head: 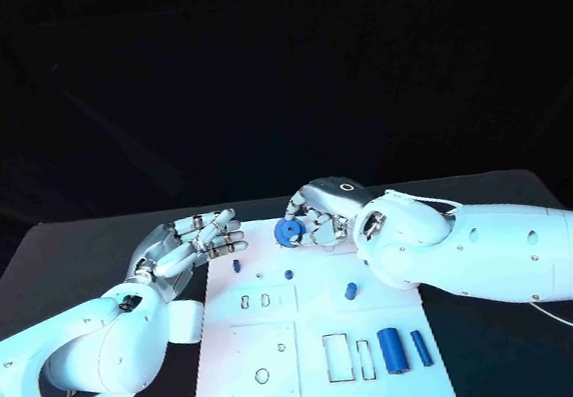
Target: Assemble the parts on the task board
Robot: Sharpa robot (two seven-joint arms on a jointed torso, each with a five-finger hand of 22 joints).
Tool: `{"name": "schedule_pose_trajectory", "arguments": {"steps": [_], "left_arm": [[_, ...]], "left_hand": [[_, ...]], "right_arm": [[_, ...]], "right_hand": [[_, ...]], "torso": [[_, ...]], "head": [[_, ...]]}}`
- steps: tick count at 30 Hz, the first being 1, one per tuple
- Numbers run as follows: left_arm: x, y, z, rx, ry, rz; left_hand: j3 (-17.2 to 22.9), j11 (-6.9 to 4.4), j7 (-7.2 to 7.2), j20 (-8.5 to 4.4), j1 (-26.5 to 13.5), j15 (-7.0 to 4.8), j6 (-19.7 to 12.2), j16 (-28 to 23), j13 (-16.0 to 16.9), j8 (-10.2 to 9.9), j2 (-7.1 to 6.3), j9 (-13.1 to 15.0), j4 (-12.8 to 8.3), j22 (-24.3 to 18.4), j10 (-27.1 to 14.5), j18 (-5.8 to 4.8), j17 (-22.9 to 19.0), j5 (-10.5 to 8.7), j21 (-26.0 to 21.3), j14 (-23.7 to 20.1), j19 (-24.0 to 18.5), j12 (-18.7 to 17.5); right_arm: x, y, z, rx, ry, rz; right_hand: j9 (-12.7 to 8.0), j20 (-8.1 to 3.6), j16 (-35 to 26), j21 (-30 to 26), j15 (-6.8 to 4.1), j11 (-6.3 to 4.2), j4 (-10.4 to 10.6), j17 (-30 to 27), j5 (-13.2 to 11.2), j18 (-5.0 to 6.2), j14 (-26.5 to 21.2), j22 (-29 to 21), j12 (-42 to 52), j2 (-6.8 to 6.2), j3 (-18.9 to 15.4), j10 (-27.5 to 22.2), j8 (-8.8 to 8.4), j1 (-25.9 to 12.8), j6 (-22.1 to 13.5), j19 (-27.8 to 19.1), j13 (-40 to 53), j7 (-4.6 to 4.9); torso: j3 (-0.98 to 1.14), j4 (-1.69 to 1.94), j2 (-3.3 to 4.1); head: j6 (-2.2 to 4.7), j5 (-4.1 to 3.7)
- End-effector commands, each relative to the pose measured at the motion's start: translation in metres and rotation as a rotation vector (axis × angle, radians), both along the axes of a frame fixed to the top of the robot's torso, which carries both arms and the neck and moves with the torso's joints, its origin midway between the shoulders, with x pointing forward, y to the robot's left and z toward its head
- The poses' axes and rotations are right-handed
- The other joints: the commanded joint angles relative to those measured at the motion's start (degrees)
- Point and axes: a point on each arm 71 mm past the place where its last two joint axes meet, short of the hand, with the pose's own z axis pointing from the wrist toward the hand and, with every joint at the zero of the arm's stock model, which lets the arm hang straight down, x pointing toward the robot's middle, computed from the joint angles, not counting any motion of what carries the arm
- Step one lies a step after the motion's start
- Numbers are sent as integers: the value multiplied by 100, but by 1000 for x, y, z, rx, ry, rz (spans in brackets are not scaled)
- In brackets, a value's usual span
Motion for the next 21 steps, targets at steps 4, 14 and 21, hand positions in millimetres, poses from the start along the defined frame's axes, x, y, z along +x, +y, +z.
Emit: {"name": "schedule_pose_trajectory", "arguments": {"steps": [4, 14, 21], "left_arm": [[-1, -3, 1, -13, -4, -21], [-1, -4, 2, -14, -5, -23], [-1, -4, 2, -14, -4, -24]], "left_hand": [[-15, 43, 97, -19, 38, -6, 36, -35, -4, -34, 11, -7, -15, -7, -10, 30, -7, -34, -7, -51, -38, -36], [-13, 44, 96, -19, 42, -5, 32, -42, -5, -43, 18, -8, -19, -6, -17, 30, -7, -39, -4, -50, -44, -48], [-13, 44, 96, -19, 42, -5, 32, -42, -5, -43, 18, -8, -19, -6, -17, 30, -7, -39, -4, -50, -44, -48]], "right_arm": [[5, 14, -6, -39, 1, 5], [12, 23, -15, -73, 28, 3], [14, 26, -18, -92, 45, 5]], "right_hand": [[80, -42, 33, 8, -42, 2, 3, 1237, 34, -108, 537, 996, 32, 3, 35, 38, 6, -39, 8, 188, 250, -11], [79, -42, 30, -4, -41, 6, 11, 1229, 43, -104, 536, 983, 34, 3, 44, 39, -2, -47, -2, 177, 254, -5], [79, -42, 32, -4, -40, 7, 14, 1234, 45, -104, 537, 983, 32, 3, 47, 37, -4, -50, -4, 177, 251, -4]], "torso": [[6, -1, 9], [9, -4, 8], [11, -12, 8]], "head": [[-15, 16], [-61, 35], [-82, 36]]}}
